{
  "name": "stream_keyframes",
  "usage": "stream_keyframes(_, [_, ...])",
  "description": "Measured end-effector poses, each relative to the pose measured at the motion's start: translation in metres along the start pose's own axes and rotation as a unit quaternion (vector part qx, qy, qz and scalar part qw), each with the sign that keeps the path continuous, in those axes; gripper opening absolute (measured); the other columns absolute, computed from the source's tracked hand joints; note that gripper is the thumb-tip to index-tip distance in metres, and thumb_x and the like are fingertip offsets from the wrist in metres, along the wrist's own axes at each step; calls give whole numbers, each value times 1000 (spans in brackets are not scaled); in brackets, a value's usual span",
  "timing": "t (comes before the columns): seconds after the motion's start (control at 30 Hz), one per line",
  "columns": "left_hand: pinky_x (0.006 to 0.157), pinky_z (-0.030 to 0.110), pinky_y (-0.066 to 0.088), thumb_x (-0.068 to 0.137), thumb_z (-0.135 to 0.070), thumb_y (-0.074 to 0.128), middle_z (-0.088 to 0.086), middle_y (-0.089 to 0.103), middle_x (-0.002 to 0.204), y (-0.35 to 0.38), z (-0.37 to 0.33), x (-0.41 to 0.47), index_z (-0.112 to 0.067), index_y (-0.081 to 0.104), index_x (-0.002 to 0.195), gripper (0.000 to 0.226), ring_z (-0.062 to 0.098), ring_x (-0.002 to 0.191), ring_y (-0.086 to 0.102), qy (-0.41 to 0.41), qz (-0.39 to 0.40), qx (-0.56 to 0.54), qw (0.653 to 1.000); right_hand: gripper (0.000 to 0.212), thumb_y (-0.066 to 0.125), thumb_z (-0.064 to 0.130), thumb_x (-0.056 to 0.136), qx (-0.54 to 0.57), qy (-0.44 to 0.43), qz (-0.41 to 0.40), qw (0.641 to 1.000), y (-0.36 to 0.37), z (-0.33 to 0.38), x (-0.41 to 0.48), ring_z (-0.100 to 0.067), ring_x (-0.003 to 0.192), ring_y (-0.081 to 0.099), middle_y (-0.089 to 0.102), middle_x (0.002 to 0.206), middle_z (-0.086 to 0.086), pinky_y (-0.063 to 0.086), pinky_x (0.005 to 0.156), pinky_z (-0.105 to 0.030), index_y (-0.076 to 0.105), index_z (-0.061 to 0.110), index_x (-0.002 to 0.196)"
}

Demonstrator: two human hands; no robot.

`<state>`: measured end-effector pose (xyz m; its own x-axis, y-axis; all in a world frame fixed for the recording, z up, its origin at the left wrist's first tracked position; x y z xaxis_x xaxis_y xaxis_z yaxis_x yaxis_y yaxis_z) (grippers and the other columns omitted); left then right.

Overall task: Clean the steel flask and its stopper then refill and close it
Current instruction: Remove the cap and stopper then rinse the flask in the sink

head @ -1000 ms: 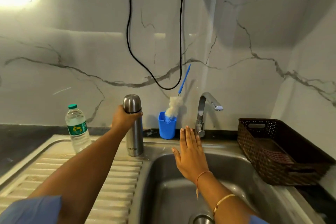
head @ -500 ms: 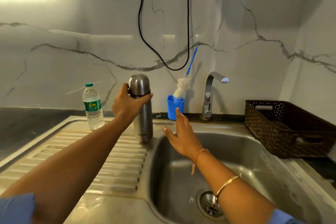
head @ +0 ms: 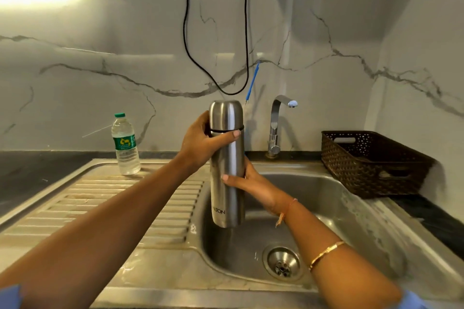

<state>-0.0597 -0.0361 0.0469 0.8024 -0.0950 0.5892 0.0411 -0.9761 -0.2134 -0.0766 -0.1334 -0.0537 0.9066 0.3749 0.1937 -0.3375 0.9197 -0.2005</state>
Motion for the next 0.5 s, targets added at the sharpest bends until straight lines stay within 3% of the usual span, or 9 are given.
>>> stream_keyframes(0.1, [66, 12, 50, 50, -46, 77, -14, 62, 94, 13, 4, -2, -39, 51, 100, 57, -2, 83, 62, -7, 13, -45, 999, 68, 69, 30, 75, 37, -19, -27, 999, -9, -5, -5, -9, 113, 55, 55, 124, 8, 48, 93, -25, 32, 38, 131])
stream_keyframes(0.2, [65, 12, 50, 53, -41, 77, -11, 62, 96, 28, 12, 0, -38, 51, 99, 53, 2, 84, 63, -23, 45, -72, 996, 63, 72, 29, 69, 80, -29, -59, 995, -19, -17, -8, -15, 108, 60, 60, 120, 1, 53, 88, -28, 42, 37, 124])
stream_keyframes(0.3, [67, 15, 50, 46, -50, 75, -6, 62, 100, 47, 22, 2, -34, 51, 104, 65, 10, 91, 62, -63, 104, -77, 990, 77, 78, 35, 57, 97, -23, -66, 993, -24, -29, -10, -19, 104, 63, 62, 117, -5, 54, 83, -29, 46, 28, 126])
stream_keyframes(0.37, [73, 20, 50, 43, -56, 71, -1, 62, 104, 59, 26, 4, -26, 51, 113, 78, 15, 96, 62, -88, 152, -65, 982, 75, 79, 36, 52, 89, -22, -68, 993, -27, -33, -11, -17, 100, 65, 65, 111, -3, 54, 80, -27, 50, 27, 121])
stream_keyframes(0.5, [72, 19, 51, 40, -54, 76, -2, 62, 102, 82, 30, 6, -29, 50, 108, 77, 12, 93, 62, -129, 266, -49, 954, 80, 81, 37, 49, 80, -29, -97, 992, -37, -39, -11, -17, 101, 64, 65, 110, -1, 55, 82, -29, 49, 29, 122])
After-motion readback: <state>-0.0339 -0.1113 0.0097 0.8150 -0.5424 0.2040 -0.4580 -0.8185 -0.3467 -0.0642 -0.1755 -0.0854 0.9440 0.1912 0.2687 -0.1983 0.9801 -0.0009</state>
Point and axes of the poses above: each hand's wrist, its own x-axis towards the middle knuckle, its own y-axis out of the palm, z = x × y, the point moved 10 cm from there along x, towards the middle knuckle
